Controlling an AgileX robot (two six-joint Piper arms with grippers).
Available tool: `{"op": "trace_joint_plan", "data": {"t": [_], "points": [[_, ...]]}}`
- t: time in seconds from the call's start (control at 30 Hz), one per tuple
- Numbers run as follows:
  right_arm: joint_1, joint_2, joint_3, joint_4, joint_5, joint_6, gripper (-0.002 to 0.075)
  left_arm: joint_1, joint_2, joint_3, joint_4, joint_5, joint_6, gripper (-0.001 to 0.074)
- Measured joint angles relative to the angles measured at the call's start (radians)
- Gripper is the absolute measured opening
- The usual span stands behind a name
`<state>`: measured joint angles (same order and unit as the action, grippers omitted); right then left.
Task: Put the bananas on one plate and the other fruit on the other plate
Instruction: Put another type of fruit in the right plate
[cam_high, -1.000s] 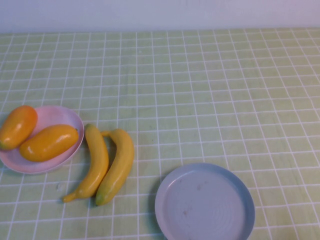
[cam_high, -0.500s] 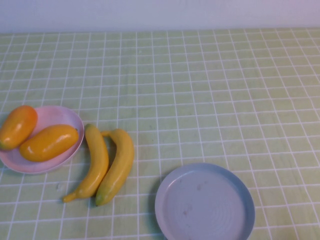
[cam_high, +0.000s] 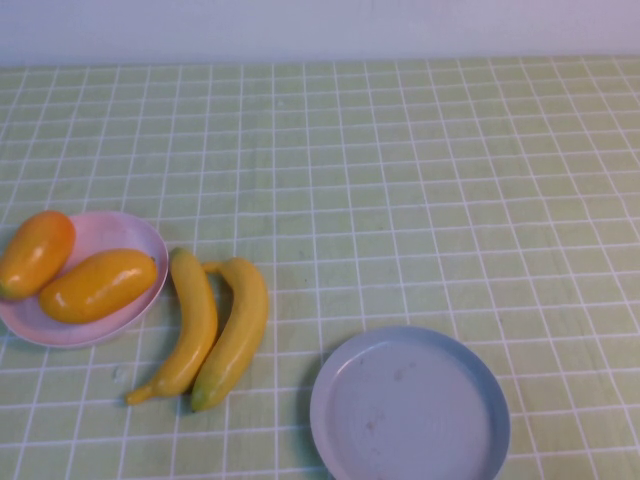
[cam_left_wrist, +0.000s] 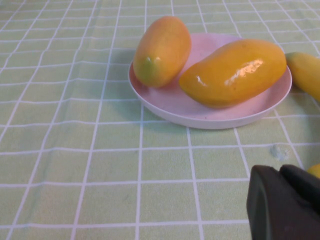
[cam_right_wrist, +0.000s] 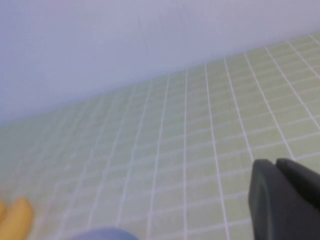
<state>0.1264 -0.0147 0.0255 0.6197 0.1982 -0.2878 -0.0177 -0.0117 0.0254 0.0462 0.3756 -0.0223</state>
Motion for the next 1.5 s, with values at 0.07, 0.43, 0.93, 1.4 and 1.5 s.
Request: {"op": "trace_joint_plan", "data": {"t": [0.07, 0.43, 0.93, 1.4, 1.5], "points": [[0.0, 0.0, 0.0, 0.112, -0.062, 0.0, -0.0017, 0.0, 0.0, 0.0, 0.0, 0.0, 0.0, 0.0002], [0.0, 0.092, -0.09, 0.447, 0.016, 0.0, -0.0017, 0.0, 0.0, 0.0, 0.0, 0.0, 0.0, 0.0002], [0.073, 1.045, -0.617, 0.036, 0.519, 0.064, -0.0017, 0.0, 0.0, 0.0, 0.0, 0.0, 0.0, 0.0001], [0.523, 1.819, -1.426, -0.231, 0.712, 0.315, 0.0207, 0.0, 0.0, 0.0, 0.0, 0.0, 0.0, 0.0001], [0.566, 1.975, -1.634, -0.268, 0.8, 0.373, 0.0338, 0.0, 0.0, 0.0, 0.0, 0.0, 0.0, 0.0001]]}}
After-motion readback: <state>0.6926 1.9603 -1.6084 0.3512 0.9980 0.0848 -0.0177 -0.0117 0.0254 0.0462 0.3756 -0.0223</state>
